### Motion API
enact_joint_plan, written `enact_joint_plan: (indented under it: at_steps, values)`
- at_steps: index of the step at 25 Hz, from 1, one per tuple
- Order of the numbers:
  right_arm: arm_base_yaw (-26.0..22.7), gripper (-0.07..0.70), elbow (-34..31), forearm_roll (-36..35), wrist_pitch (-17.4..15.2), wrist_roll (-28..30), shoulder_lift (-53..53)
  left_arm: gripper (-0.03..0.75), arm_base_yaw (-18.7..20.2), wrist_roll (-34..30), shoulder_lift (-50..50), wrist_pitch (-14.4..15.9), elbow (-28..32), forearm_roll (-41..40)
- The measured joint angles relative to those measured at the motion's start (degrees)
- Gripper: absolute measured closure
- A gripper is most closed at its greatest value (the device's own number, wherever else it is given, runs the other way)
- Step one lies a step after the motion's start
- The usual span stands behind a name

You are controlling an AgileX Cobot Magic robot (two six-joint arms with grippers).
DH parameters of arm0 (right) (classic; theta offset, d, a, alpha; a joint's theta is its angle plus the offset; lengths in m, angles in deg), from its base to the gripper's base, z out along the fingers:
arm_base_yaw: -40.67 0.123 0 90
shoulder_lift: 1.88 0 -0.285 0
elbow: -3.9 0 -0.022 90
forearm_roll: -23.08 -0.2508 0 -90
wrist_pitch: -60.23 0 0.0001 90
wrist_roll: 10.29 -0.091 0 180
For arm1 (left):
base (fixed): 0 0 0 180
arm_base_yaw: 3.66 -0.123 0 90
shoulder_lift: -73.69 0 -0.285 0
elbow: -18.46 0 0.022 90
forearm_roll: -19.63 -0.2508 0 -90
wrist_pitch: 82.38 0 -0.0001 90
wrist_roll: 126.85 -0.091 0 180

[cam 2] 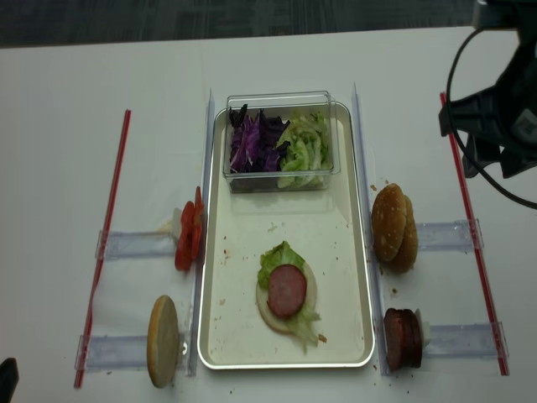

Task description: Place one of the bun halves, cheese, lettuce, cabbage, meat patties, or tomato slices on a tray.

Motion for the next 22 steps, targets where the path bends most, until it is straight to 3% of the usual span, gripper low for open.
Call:
enact_joint_plan:
  at_steps: [22]
  values:
    - [0.00,0.279,-19.39,1.70,-1.40,4.24,37.00,0.431,0.00,0.00,0.00,0.00,0.00,0.00]
